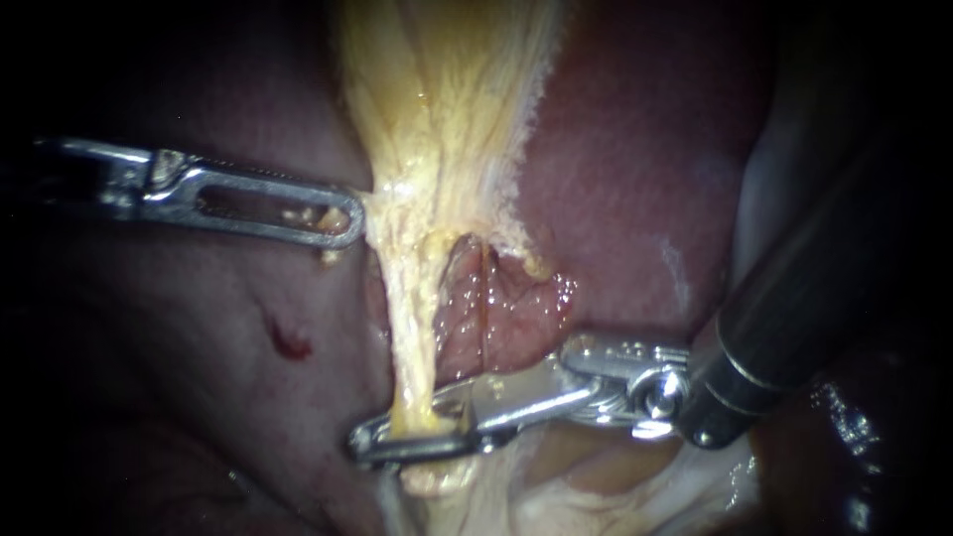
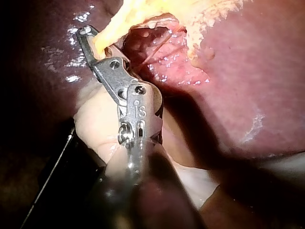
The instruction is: Going back second clip left tube
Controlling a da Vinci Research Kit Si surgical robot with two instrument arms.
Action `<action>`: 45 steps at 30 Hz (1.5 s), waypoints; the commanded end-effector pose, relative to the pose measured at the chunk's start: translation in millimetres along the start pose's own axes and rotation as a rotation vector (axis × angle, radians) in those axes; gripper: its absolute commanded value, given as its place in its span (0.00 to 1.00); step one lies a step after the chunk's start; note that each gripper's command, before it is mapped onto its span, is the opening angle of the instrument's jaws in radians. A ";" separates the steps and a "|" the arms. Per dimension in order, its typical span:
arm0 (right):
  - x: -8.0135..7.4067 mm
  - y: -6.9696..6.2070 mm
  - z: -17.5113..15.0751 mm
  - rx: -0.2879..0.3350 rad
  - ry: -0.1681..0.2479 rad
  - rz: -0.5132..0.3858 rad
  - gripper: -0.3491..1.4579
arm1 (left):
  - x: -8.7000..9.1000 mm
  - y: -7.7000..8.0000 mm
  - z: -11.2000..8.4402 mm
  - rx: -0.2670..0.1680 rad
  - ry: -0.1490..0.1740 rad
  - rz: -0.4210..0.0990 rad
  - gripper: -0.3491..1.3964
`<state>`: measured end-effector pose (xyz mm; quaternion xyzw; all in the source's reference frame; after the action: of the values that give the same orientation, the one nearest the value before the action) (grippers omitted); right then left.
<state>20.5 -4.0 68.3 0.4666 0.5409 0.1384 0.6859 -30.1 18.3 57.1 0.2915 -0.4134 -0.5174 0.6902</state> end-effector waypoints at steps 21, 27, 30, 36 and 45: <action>0.4 2.3 -0.3 -0.192 0.073 -0.159 0.47 | 0.0 -0.2 -0.1 -0.002 0.000 0.000 0.00; 0.5 3.6 -1.8 -0.266 0.068 -0.248 0.47 | 0.0 -0.3 -0.1 -0.002 0.000 0.000 0.00; 0.5 3.6 -2.6 -0.290 0.065 -0.267 0.47 | 0.0 -0.3 -0.1 -0.002 0.000 0.000 0.00; 0.0 2.3 -4.7 -0.284 0.059 -0.293 0.47 | 0.1 -0.3 -0.1 -0.002 0.000 -0.001 0.00; -0.6 -1.6 -13.6 -0.323 0.036 -0.388 0.47 | 0.1 -0.3 -0.1 -0.002 0.000 -0.001 0.00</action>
<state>7.1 1.8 67.4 0.2310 0.6034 0.0951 0.7573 -30.2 18.2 56.8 0.2909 -0.4129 -0.5180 0.6903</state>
